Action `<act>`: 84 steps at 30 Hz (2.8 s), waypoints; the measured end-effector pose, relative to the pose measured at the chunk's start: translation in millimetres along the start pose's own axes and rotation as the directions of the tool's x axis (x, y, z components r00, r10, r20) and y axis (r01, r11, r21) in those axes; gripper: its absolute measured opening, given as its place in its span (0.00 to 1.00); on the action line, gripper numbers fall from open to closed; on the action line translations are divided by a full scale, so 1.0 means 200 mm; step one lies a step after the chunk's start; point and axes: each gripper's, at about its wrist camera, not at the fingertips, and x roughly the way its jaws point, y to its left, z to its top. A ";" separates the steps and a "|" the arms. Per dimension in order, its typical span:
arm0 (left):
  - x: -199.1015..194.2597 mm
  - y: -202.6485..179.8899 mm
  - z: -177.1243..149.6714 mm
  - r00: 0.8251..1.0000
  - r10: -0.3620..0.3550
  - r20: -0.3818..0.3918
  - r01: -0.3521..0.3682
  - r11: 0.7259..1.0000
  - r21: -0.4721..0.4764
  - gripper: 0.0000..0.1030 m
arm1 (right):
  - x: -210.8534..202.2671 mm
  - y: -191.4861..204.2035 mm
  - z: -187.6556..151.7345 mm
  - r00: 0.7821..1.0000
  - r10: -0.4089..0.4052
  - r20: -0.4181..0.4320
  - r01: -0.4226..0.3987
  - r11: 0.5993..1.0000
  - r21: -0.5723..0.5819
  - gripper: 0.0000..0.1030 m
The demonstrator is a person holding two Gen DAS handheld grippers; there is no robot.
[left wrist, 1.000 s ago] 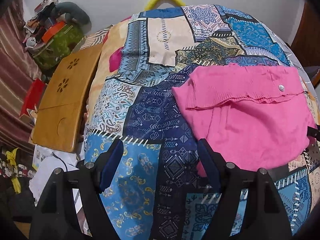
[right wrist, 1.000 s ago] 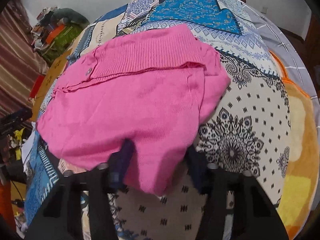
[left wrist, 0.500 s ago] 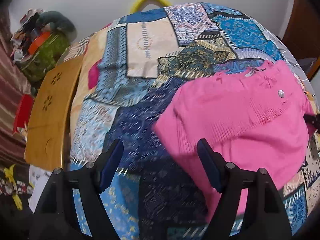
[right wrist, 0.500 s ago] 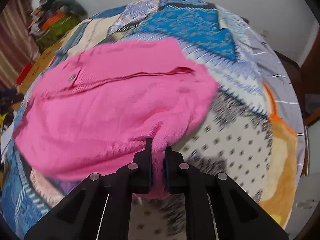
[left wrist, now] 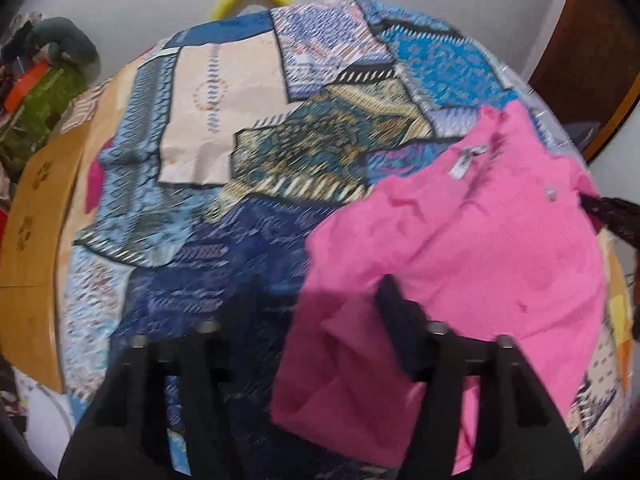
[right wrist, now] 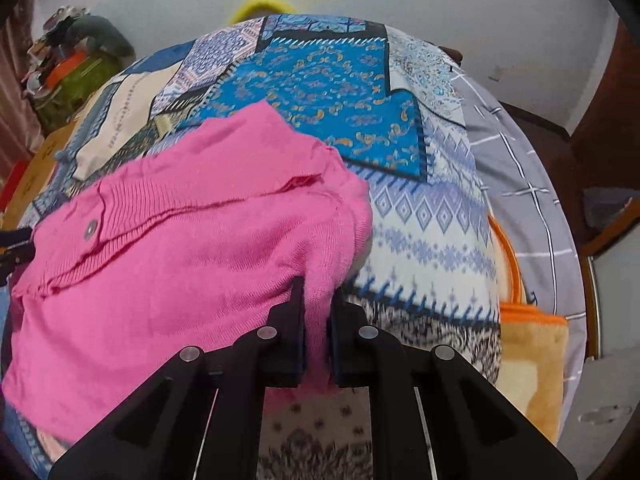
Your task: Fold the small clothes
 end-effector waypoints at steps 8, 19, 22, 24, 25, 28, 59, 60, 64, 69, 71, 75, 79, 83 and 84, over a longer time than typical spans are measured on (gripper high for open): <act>0.04 -0.06 0.00 0.997 0.080 0.015 -0.081 0.996 0.040 0.05 | -0.03 0.01 0.02 1.000 0.017 -0.009 -0.017 1.000 0.004 0.25; -0.05 -0.06 -0.17 0.992 0.120 -0.050 -0.120 0.993 0.000 0.05 | -0.31 0.11 -0.14 0.985 0.173 -0.012 -0.172 0.983 0.068 0.68; -0.10 -0.06 -0.24 0.994 0.090 -0.064 -0.091 0.996 -0.016 0.05 | -0.35 0.22 -0.23 0.977 0.208 -0.049 -0.208 0.978 0.024 0.68; -0.14 -0.06 -0.29 0.995 0.073 -0.073 -0.075 0.997 -0.023 0.04 | -0.36 0.29 -0.29 0.971 0.227 -0.076 -0.228 0.974 -0.001 0.68; -0.15 -0.06 -0.31 0.995 0.065 -0.077 -0.067 0.997 -0.024 0.04 | -0.36 0.32 -0.32 0.966 0.243 -0.093 -0.245 0.970 -0.003 0.68; -0.20 -0.08 -0.41 0.995 0.050 -0.091 -0.051 0.999 -0.015 0.04 | -0.37 0.38 -0.43 0.947 0.300 -0.116 -0.298 0.954 0.035 0.68; -0.47 -0.42 -0.71 0.989 -0.093 -0.112 0.099 0.994 0.045 0.04 | -0.36 0.33 -0.62 0.969 0.217 -0.121 -0.224 0.973 -0.047 0.06; -0.48 -0.42 -0.71 0.989 -0.091 -0.113 0.097 0.994 0.050 0.04 | -0.36 0.31 -0.62 0.968 0.219 -0.119 -0.224 0.974 -0.037 0.06; -0.52 -0.42 -0.69 0.993 -0.052 -0.102 0.060 0.995 0.075 0.05 | -0.38 0.29 -0.63 0.972 0.203 -0.115 -0.210 0.977 -0.044 0.06; -0.58 -0.40 -0.59 0.999 0.006 -0.043 -0.002 0.996 0.086 0.21 | -0.43 0.25 -0.61 0.979 0.174 -0.104 -0.180 0.982 -0.059 0.07; -0.59 -0.40 -0.53 1.000 0.011 -0.014 -0.010 0.997 0.079 0.40 | -0.46 0.24 -0.60 0.983 0.165 -0.079 -0.170 0.983 -0.063 0.07; -0.57 -0.49 -0.42 0.999 0.025 0.022 -0.027 0.992 0.121 0.51 | -0.50 0.20 -0.57 0.983 0.182 -0.035 -0.183 0.982 -0.047 0.18; -0.48 -0.63 -0.31 0.998 0.054 0.024 -0.057 0.983 0.175 0.76 | -0.50 0.20 -0.54 0.977 0.211 -0.012 -0.211 0.977 -0.030 0.38; -0.34 -0.77 -0.22 0.999 0.039 0.002 -0.039 0.974 0.225 0.78 | -0.44 0.23 -0.53 0.971 0.238 -0.025 -0.239 0.971 -0.034 0.48; -0.31 -0.79 -0.21 0.999 0.042 -0.007 -0.039 0.972 0.233 0.78 | -0.43 0.23 -0.54 0.969 0.244 -0.032 -0.245 0.969 -0.037 0.48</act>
